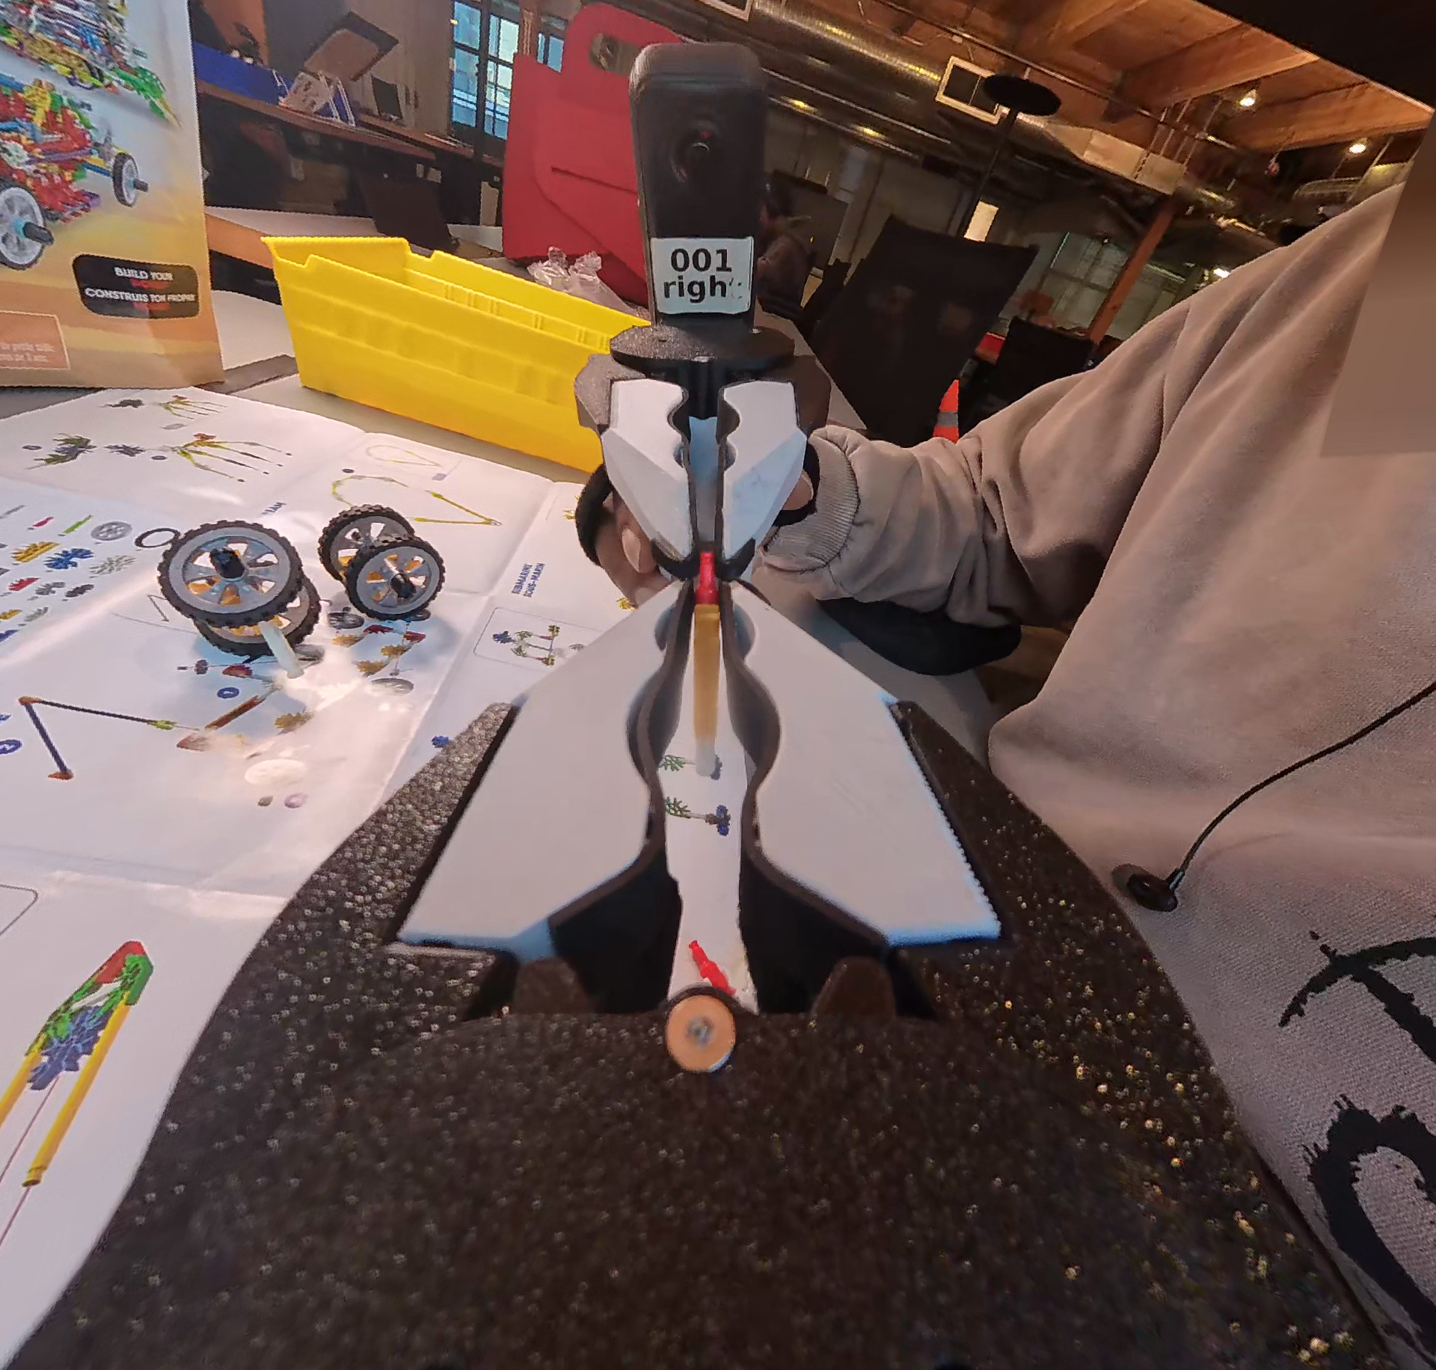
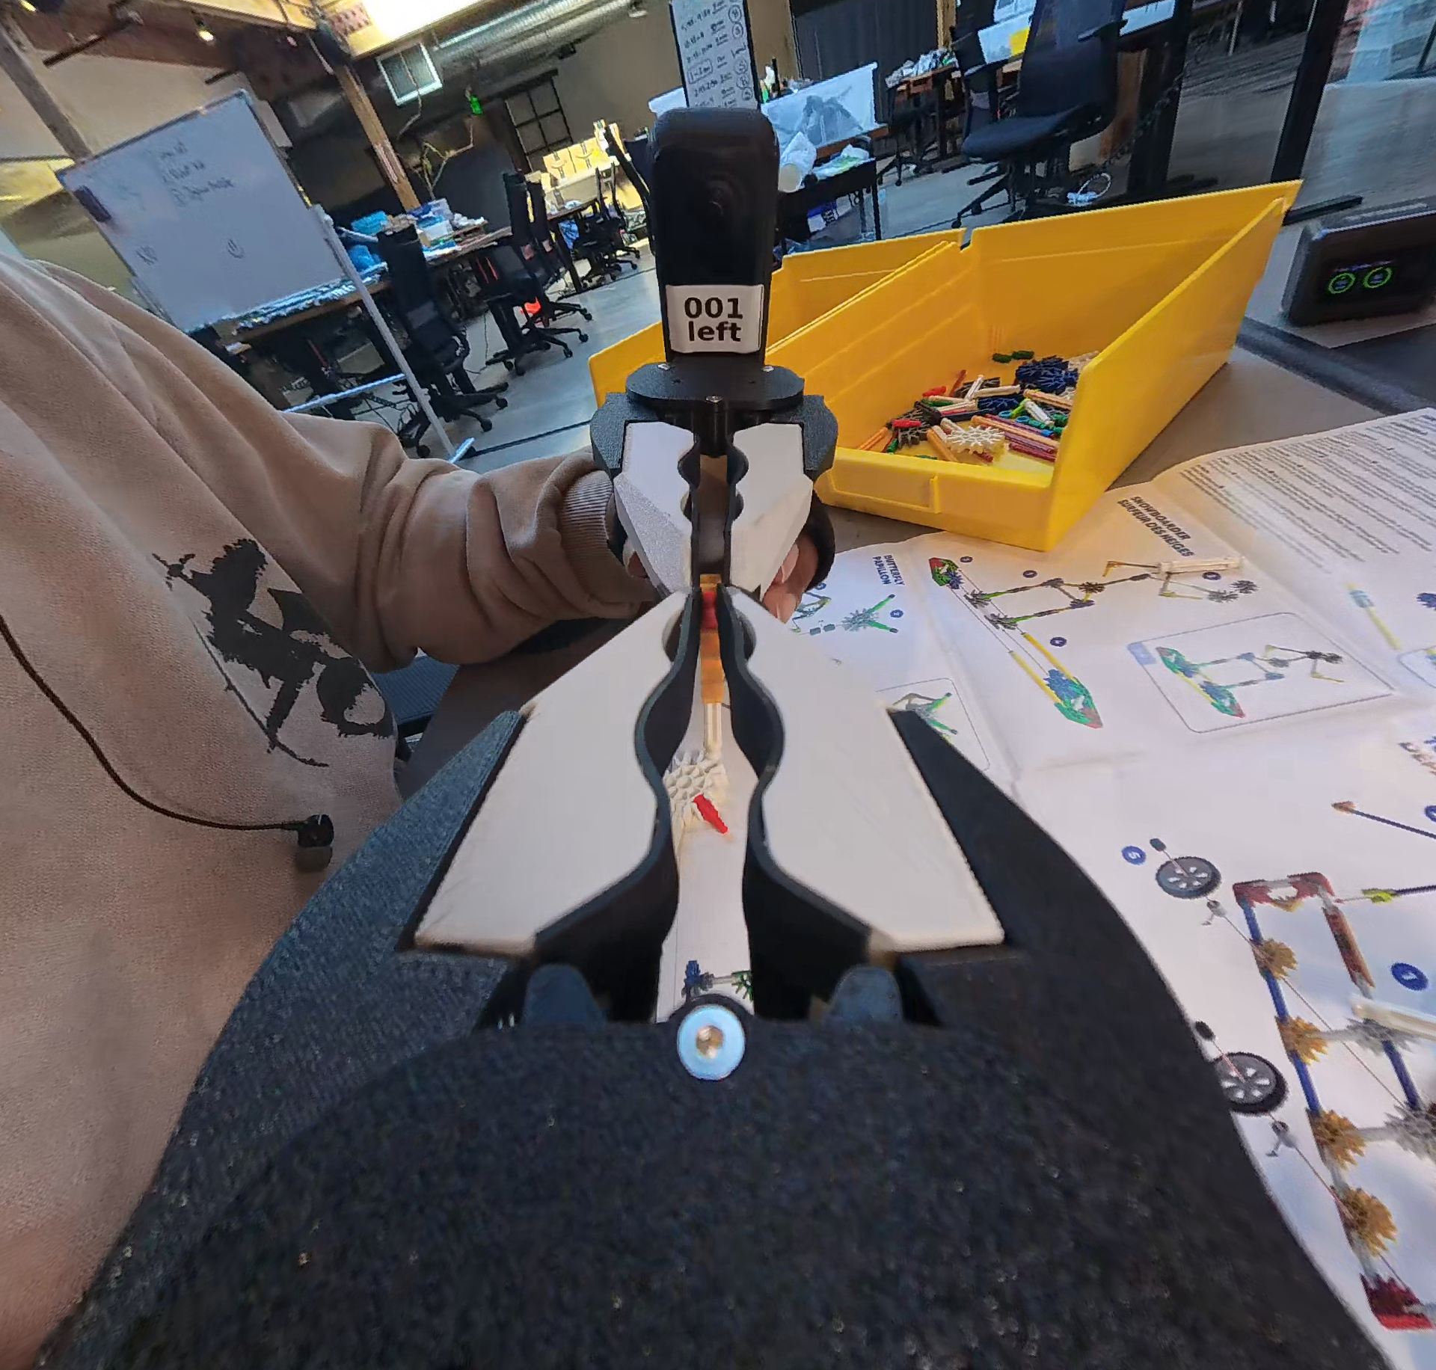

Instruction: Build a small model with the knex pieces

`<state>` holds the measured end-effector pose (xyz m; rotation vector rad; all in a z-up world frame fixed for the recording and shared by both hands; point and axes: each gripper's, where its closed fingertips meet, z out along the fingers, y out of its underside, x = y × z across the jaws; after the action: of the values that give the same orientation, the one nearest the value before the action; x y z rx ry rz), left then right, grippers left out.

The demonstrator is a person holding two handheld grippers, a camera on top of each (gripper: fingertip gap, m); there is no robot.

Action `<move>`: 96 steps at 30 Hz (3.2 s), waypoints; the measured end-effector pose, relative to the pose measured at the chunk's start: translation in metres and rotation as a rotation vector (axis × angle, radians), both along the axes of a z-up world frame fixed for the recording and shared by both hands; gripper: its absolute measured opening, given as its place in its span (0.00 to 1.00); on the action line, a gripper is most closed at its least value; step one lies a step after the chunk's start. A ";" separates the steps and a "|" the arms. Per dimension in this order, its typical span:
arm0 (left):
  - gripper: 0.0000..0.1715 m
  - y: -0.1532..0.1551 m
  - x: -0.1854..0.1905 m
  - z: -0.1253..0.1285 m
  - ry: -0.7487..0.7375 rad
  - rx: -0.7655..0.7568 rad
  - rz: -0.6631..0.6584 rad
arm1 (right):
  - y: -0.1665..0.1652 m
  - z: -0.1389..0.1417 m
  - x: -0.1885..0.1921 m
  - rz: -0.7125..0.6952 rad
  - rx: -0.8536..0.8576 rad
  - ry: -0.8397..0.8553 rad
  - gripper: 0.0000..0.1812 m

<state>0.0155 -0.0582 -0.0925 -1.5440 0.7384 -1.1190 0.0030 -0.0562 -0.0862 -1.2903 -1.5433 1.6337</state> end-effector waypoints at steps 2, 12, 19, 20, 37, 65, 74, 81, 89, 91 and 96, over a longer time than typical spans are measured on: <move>0.03 0.000 0.000 0.003 -0.026 -0.001 -0.003 | 0.001 0.004 0.001 0.002 -0.028 0.018 0.01; 0.02 0.008 -0.005 0.003 -0.011 -0.005 0.066 | 0.019 0.022 0.003 -0.058 -0.203 0.104 0.01; 0.02 0.016 -0.021 0.035 -0.329 -0.048 0.112 | 0.010 0.007 -0.008 -0.064 -0.193 0.068 0.17; 0.02 0.017 -0.019 0.034 -0.340 -0.057 0.111 | 0.007 0.004 -0.011 -0.068 -0.174 0.061 0.13; 0.02 0.012 -0.008 -0.007 0.048 -0.013 0.108 | 0.004 -0.057 0.016 0.026 0.165 -0.373 0.01; 0.01 -0.001 -0.005 -0.028 0.232 -0.009 0.040 | 0.003 -0.042 0.013 0.035 0.134 -0.259 0.02; 0.04 -0.002 -0.003 -0.028 0.201 -0.034 0.021 | 0.001 -0.030 0.015 0.058 0.078 -0.213 0.02; 0.02 -0.003 -0.001 -0.025 0.159 -0.079 -0.003 | 0.001 -0.030 0.015 0.060 0.081 -0.208 0.02; 0.02 0.003 -0.005 -0.025 0.118 -0.143 0.028 | 0.006 -0.027 0.008 -0.006 0.122 -0.136 0.02; 0.02 0.012 -0.010 -0.025 0.088 -0.173 0.083 | 0.015 -0.027 0.002 -0.082 0.144 -0.117 0.02; 0.02 0.039 -0.024 -0.043 0.088 -0.241 0.280 | 0.045 -0.045 -0.013 -0.360 0.302 -0.137 0.04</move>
<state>-0.0087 -0.0189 -0.1359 -1.8456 0.4377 -0.9607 -0.0099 -0.0110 -0.1311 -1.4324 -1.4635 1.0654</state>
